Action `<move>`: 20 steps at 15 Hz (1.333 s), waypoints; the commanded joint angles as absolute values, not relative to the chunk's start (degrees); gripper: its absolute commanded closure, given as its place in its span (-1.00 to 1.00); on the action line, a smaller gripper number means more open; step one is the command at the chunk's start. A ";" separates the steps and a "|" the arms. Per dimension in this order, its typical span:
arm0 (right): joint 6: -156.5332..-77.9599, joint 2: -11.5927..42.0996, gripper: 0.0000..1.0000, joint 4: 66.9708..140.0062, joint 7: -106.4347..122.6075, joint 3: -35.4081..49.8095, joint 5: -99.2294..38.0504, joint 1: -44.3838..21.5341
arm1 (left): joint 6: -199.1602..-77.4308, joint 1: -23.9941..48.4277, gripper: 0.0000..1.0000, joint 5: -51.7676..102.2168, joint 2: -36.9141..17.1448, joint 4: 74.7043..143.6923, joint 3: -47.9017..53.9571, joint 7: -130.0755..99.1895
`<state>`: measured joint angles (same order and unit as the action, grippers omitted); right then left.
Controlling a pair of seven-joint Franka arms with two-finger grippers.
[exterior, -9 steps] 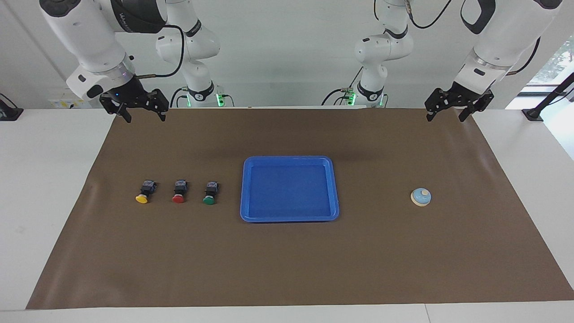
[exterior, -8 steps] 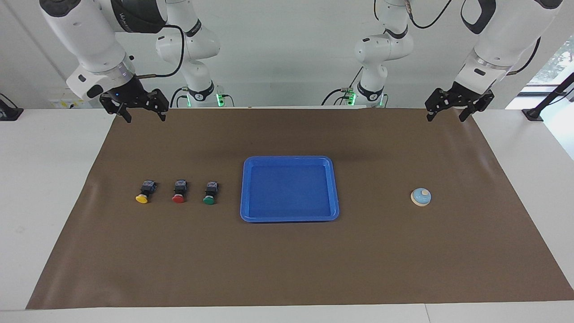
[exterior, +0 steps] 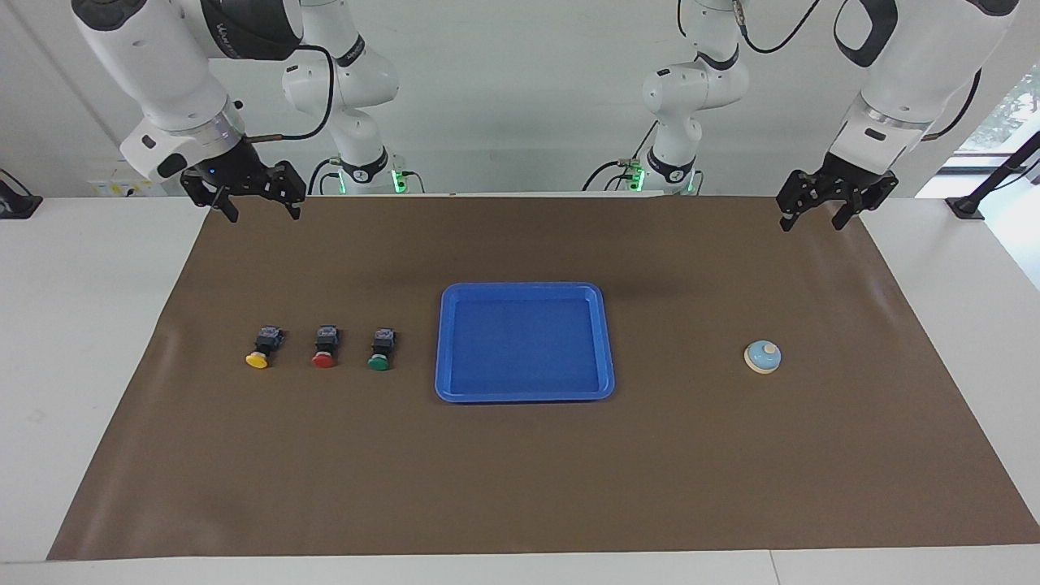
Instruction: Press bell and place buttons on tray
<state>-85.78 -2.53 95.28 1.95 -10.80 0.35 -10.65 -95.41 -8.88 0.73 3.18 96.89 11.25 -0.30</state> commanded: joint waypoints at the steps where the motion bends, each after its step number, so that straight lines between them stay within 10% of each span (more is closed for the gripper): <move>1: -84.99 -2.64 -1.00 94.92 1.58 -10.20 0.26 -9.84 | -103.59 -10.98 1.00 0.09 4.14 103.43 11.25 -0.79; 11: -84.99 -2.64 -1.00 94.92 1.58 -10.20 0.26 -9.84 | -133.67 -13.10 1.00 0.09 -11.85 113.55 11.25 -0.88; 20: -84.99 -2.72 -1.00 94.92 1.58 -10.20 0.26 -9.84 | -139.38 -12.48 1.00 0.09 -14.32 119.71 11.25 -0.62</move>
<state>-85.78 -2.53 95.28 1.95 -10.80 0.35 -10.65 -136.25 -12.55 0.73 -12.93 117.82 11.24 -0.33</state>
